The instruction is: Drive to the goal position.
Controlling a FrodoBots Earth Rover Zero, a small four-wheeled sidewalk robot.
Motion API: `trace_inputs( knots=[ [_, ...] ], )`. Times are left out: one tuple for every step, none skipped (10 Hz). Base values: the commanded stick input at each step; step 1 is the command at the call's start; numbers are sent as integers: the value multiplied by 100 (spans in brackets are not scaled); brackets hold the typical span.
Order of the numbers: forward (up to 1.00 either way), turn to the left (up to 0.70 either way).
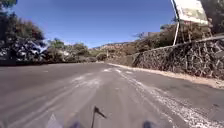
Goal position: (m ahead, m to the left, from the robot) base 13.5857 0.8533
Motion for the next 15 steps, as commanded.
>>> trace_inputs(
  knots=[
    [70, 0],
    [70, 0],
    [70, 0],
    [70, 0],
    [70, 0],
    [70, 0],
    [70, 0],
    [70, 0],
    [70, 0],
    [70, 19],
    [70, 28],
    [70, 28],
    [70, 28],
    [70, 28],
    [70, 28]
  ],
)
